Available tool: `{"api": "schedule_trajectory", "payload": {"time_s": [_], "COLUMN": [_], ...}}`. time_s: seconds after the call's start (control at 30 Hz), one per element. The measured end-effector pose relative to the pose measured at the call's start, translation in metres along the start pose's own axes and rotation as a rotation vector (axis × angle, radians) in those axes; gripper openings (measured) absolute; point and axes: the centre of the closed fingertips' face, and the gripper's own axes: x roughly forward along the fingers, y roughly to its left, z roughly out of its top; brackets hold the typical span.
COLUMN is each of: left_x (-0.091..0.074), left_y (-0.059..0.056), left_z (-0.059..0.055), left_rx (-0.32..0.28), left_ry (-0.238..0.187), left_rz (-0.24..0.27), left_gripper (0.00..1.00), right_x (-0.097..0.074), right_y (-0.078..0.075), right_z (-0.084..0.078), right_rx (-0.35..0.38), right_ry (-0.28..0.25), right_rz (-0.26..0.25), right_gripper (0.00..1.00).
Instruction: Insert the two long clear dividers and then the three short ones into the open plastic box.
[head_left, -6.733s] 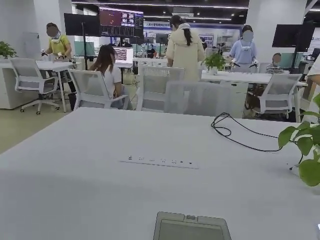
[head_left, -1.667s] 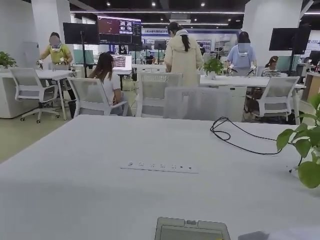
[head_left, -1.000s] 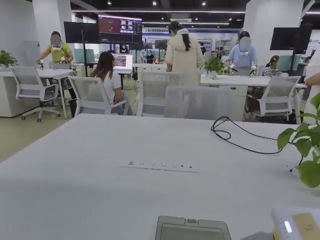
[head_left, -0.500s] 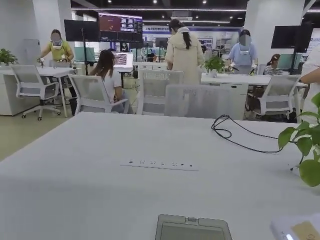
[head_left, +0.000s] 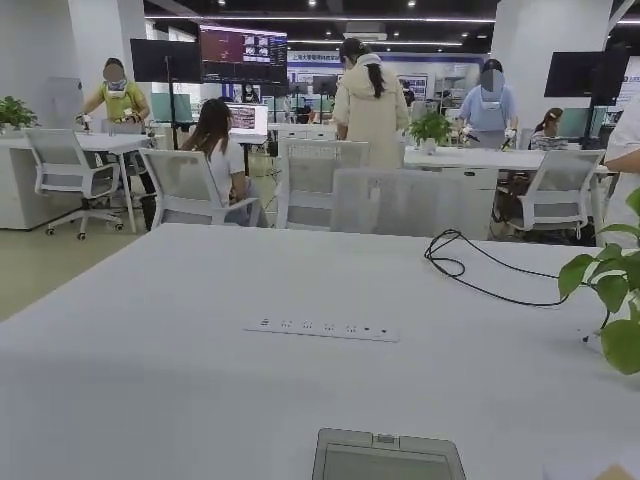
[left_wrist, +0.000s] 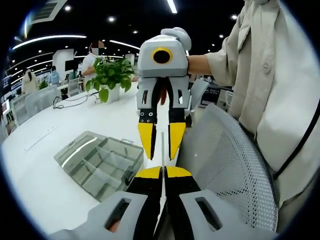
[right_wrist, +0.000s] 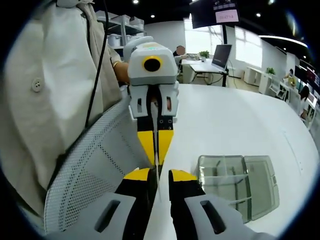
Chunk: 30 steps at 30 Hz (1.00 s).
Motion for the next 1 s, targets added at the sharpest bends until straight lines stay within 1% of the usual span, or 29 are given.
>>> {"api": "schedule_trajectory", "payload": {"time_s": [0.1,0.17,0.23,0.33,0.47,0.5,0.6,0.67,0.73,0.8,0.93,1.0], "left_x": [0.0,0.0,0.0,-0.002,-0.002,-0.002,-0.002,-0.002,-0.003,-0.003,-0.004,-0.005], "left_y": [-0.001,-0.001,-0.001,0.001,0.005,0.006,0.008,0.009,0.012,0.015,0.02,0.024], "left_z": [0.001,0.0,0.0,0.0,0.001,0.001,0.002,0.003,0.006,0.007,0.009,0.01], "left_rx": [0.006,0.01,0.009,0.007,-0.018,-0.027,-0.045,-0.048,-0.064,-0.068,-0.071,-0.076], "left_ry": [-0.006,-0.002,-0.003,-0.008,-0.02,-0.022,-0.031,-0.038,-0.059,-0.073,-0.088,-0.096], "left_rz": [-0.005,-0.008,-0.009,-0.003,0.017,0.024,0.032,0.039,0.055,0.07,0.103,0.124], "left_gripper": [0.0,0.0,0.0,0.0,0.0,0.0,0.0,0.0,0.02,0.06,0.12,0.17], "right_x": [0.001,0.002,0.002,0.002,0.001,0.001,0.001,0.001,0.0,-0.002,-0.006,-0.008], "right_y": [0.004,0.006,0.006,0.004,0.001,0.0,-0.002,-0.003,-0.006,-0.009,-0.016,-0.02], "right_z": [-0.001,-0.001,0.0,0.0,0.002,0.002,0.002,0.002,0.002,0.002,0.003,0.004], "right_rx": [0.007,0.006,-0.012,0.001,-0.004,-0.015,-0.024,-0.032,-0.036,-0.034,-0.03,-0.028], "right_ry": [-0.001,0.0,0.001,0.0,0.003,0.005,0.01,0.011,0.014,0.011,0.005,0.001], "right_rz": [0.017,0.024,0.024,0.013,0.0,-0.007,-0.017,-0.026,-0.04,-0.054,-0.084,-0.099], "right_gripper": [0.09,0.03,0.03,0.03,0.02,0.02,0.02,0.02,0.02,0.02,0.02,0.02]}}
